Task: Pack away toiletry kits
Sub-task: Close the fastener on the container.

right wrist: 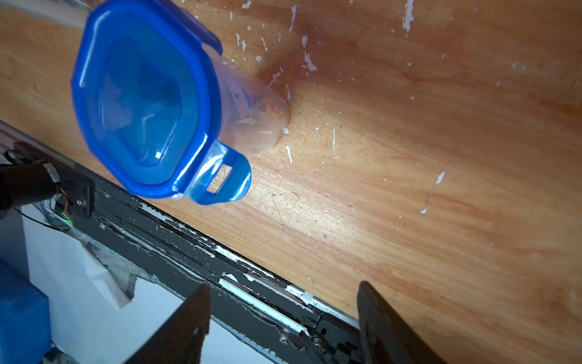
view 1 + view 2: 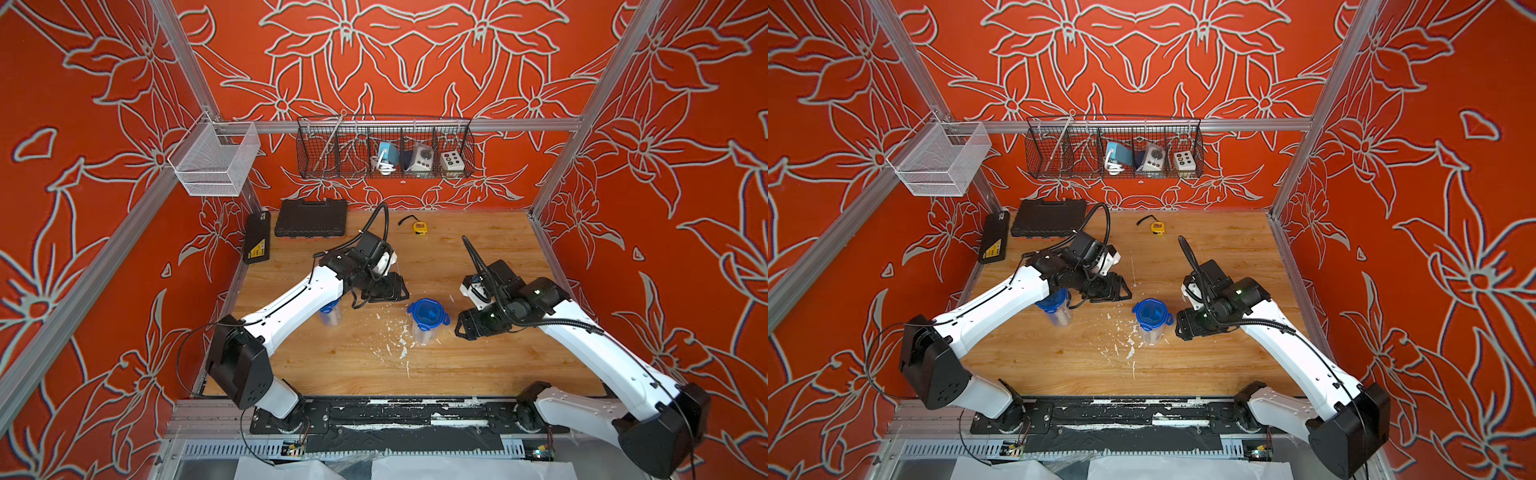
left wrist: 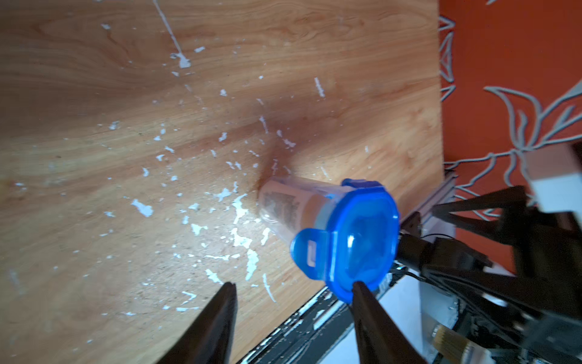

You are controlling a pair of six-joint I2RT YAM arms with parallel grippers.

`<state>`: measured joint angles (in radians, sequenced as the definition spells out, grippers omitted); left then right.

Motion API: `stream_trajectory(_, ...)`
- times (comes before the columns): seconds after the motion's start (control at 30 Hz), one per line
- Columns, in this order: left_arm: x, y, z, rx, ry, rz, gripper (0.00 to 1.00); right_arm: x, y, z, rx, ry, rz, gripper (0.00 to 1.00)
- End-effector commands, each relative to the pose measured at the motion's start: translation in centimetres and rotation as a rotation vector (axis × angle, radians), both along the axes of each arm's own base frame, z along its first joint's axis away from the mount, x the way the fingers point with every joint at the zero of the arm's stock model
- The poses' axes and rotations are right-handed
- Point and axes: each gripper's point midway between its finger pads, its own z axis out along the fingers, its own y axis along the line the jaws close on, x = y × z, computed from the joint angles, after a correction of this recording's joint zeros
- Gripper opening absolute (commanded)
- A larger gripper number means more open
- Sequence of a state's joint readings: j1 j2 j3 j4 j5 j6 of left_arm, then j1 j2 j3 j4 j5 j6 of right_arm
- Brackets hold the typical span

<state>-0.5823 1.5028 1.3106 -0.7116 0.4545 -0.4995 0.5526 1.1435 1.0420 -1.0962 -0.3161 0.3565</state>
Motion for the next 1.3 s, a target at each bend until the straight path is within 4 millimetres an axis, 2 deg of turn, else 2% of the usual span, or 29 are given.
stream_trajectory(0.0,-1.0,-1.5,1.3,-0.1,0.028,-0.043,0.58,0.7,0.5,-0.3,0.02,0.037,-0.024,0.72)
stream_trajectory(0.17,-1.5,-2.2,1.6,-0.087,0.007,-0.081,0.58,2.5,1.5,0.2,0.079,0.031,-0.041,0.67)
stream_trajectory(0.33,-2.1,-3.6,0.5,-0.062,0.012,-0.129,0.58,3.2,1.8,0.1,0.117,0.034,-0.066,0.65)
stream_trajectory(0.6,-1.6,-4.5,-0.5,-0.038,0.019,-0.156,0.58,3.4,1.9,-1.4,0.128,0.06,-0.072,0.64)
stream_trajectory(0.93,-2.1,-5.3,-1.8,-0.029,0.048,-0.18,0.58,3.4,1.7,-3.0,0.124,0.103,-0.075,0.63)
stream_trajectory(1.27,-2.8,-5.9,-2.1,-0.078,0.085,-0.198,0.58,4.2,2.4,-3.0,0.173,0.085,-0.08,0.63)
